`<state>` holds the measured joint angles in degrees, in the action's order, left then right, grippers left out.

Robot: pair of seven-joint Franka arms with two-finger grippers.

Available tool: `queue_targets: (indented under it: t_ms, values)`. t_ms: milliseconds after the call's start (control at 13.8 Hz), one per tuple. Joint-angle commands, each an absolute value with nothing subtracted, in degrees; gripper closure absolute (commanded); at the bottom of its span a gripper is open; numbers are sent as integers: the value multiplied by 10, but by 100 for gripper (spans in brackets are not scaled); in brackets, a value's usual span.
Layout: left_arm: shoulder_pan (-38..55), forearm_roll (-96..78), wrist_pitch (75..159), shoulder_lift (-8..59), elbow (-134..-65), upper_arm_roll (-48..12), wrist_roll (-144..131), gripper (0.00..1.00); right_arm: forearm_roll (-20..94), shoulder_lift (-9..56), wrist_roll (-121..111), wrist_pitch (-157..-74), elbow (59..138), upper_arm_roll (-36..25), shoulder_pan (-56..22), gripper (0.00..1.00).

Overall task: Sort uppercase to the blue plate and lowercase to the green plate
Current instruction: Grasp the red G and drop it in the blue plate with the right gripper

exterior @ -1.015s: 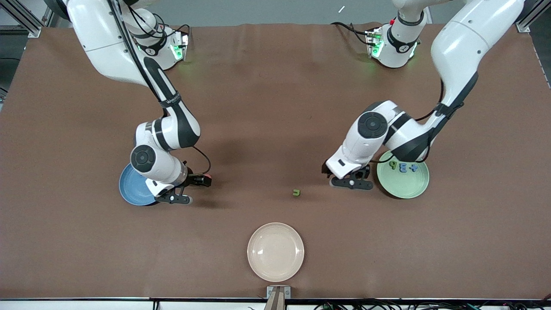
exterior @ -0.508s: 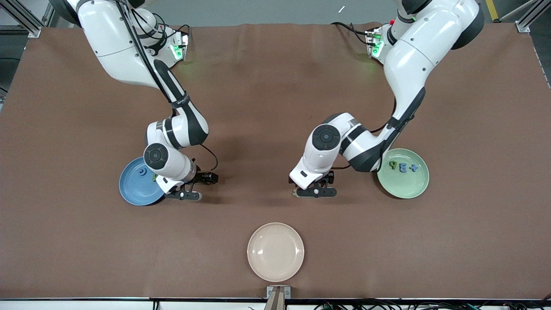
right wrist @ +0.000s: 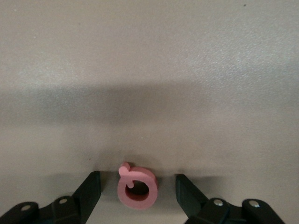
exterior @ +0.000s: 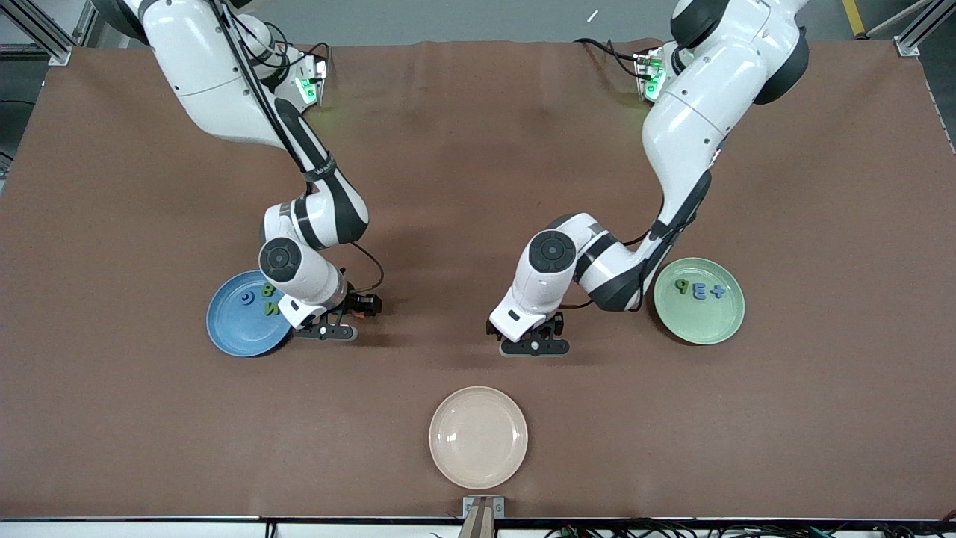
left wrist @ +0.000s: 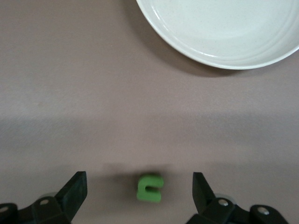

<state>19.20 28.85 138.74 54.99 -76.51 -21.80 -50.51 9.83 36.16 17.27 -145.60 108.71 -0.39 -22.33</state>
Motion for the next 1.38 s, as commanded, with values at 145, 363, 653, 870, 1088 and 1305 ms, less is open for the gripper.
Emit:
queue_targets:
  t_ms: [145,363,653,870,1088,1305]
  values:
    - [218,279,1403,570,-744,-194,-503,9,99,351,174,-1455,1108,-7,-234,79]
    - [220,280,1402,570,-748,-193,-502,31,99,343,174,-1438,1103,-9,-229,100]
    - [221,281,1397,567,-749,-193,-501,47,93,300,137,-1306,1058,-20,-197,100]
    - [221,280,1397,566,-752,-193,-501,50,92,281,44,-1233,1034,-21,-141,100]
    - [219,280,1397,565,-753,-193,-500,62,71,281,-60,-1234,1035,-21,-78,100]
    - [219,279,1397,566,-753,-193,-500,71,34,286,-97,-1241,1033,-20,-45,100]
